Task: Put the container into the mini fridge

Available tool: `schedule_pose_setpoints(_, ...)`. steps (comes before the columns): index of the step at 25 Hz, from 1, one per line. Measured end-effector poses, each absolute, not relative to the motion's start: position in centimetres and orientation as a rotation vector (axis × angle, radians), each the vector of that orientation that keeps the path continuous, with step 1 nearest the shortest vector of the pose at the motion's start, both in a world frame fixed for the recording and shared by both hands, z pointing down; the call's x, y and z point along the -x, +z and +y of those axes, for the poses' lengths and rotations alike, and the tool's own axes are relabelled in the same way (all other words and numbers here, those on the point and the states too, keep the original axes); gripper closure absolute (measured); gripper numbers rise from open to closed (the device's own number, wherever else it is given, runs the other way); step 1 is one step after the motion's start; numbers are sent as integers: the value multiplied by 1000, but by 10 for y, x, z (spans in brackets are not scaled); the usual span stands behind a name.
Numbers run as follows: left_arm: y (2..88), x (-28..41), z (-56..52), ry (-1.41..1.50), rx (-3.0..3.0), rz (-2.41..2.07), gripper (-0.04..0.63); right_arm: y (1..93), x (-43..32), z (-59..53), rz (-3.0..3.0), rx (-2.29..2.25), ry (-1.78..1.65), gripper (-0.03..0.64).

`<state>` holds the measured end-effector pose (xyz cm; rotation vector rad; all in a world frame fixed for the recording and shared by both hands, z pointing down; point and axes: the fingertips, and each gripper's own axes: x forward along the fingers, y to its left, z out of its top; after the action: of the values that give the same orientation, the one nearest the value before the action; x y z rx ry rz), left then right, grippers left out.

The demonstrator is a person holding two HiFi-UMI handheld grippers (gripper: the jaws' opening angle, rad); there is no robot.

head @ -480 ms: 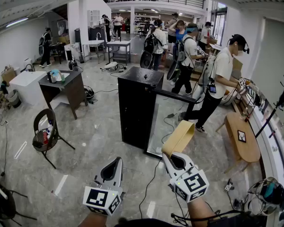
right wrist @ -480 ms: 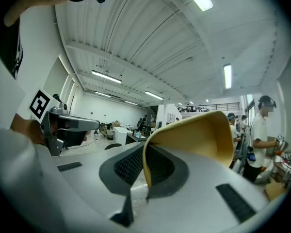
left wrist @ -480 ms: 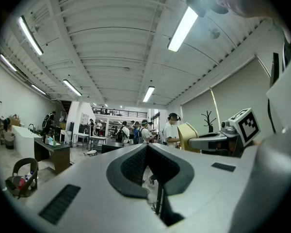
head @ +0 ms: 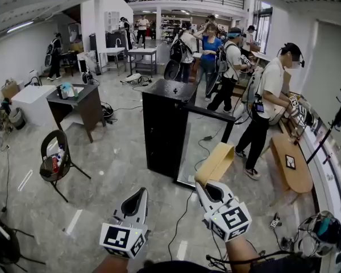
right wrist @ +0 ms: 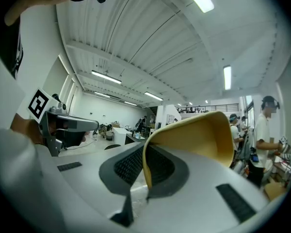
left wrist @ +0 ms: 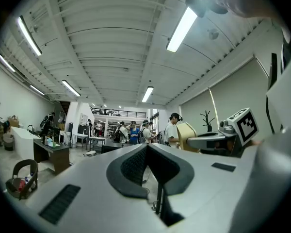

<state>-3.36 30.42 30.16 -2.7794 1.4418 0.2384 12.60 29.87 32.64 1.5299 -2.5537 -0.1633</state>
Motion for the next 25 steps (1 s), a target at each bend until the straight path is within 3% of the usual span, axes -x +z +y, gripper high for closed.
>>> schedule_pose_setpoints(25, 326, 123, 282, 265, 2821, 1420, 589, 342, -46, 282, -2508, -1506, -146, 595)
